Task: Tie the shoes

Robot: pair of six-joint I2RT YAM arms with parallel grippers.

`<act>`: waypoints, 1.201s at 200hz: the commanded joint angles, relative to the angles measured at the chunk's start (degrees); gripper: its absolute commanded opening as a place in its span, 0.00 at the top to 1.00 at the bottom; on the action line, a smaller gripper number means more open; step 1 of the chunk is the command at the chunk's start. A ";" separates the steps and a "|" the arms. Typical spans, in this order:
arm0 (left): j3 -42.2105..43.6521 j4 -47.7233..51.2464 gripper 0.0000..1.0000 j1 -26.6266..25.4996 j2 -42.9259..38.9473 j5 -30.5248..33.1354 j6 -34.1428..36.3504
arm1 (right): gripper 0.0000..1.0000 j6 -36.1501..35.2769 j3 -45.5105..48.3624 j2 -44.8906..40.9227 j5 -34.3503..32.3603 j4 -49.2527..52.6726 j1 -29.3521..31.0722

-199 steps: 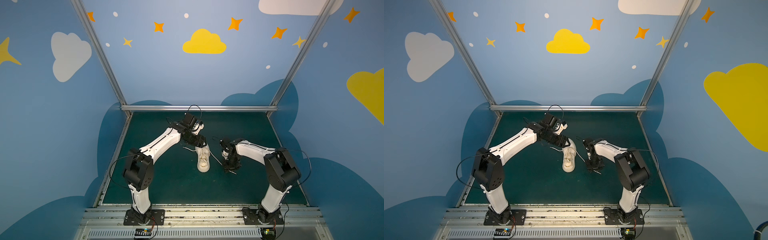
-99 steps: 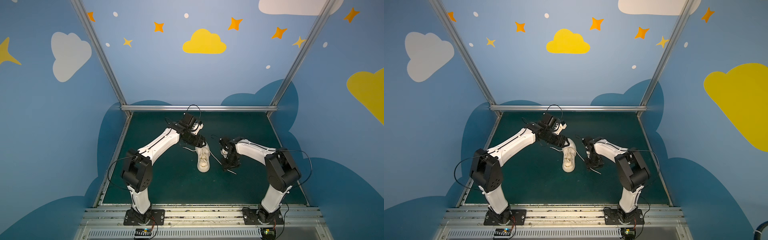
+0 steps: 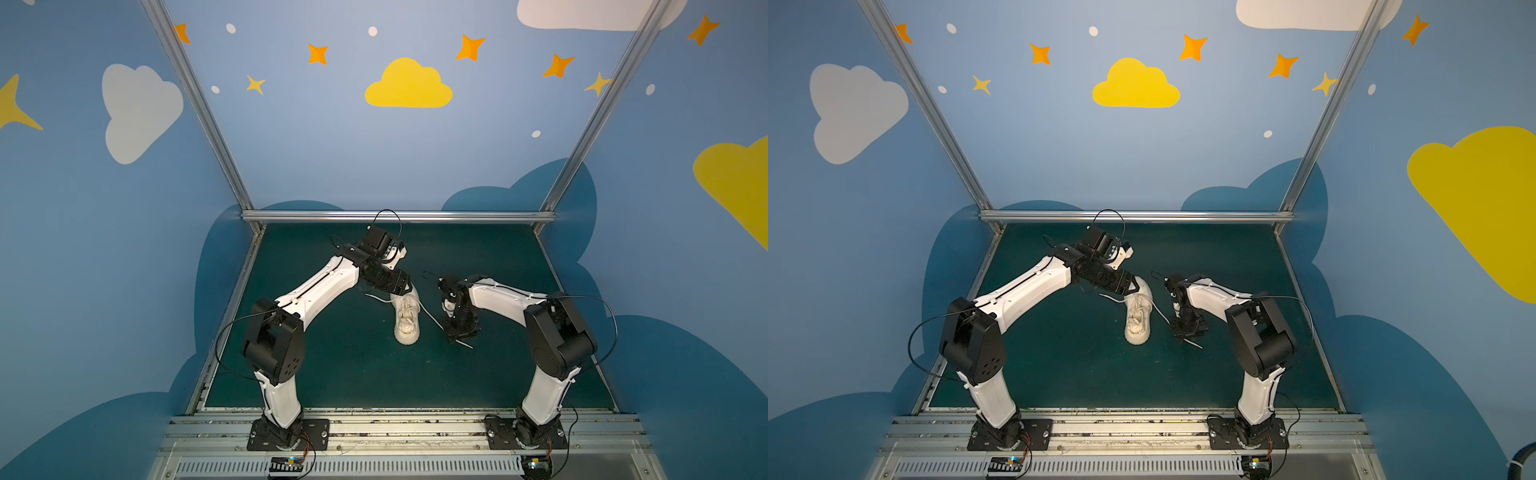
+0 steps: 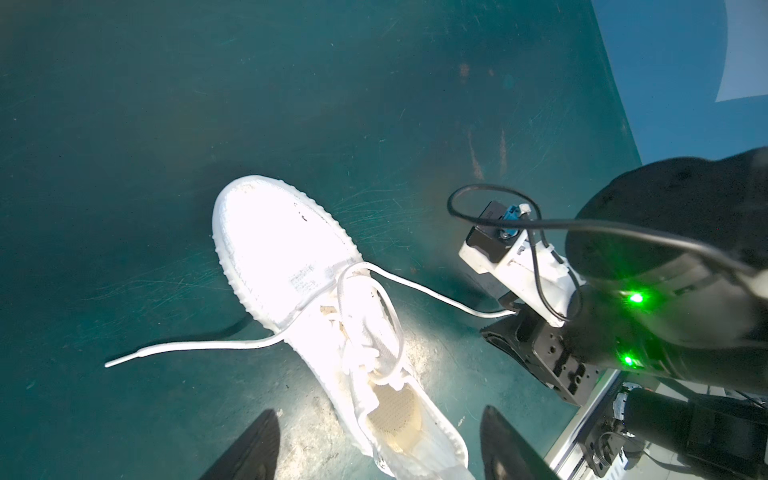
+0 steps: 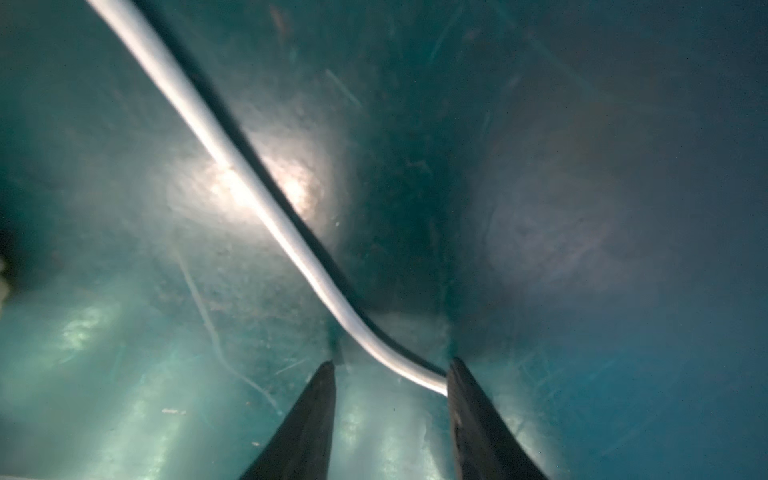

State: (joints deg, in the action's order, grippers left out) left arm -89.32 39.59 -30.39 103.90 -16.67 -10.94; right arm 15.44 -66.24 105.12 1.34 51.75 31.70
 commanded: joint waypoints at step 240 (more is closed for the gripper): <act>0.24 1.73 0.25 0.16 -1.13 0.32 -0.78 | 0.75 5.42 -6.90 4.48 3.68 2.44 0.59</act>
State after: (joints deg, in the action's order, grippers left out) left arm -89.34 40.66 -30.37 103.90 -16.29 -11.53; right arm 20.80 -73.91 110.00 5.63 52.03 31.77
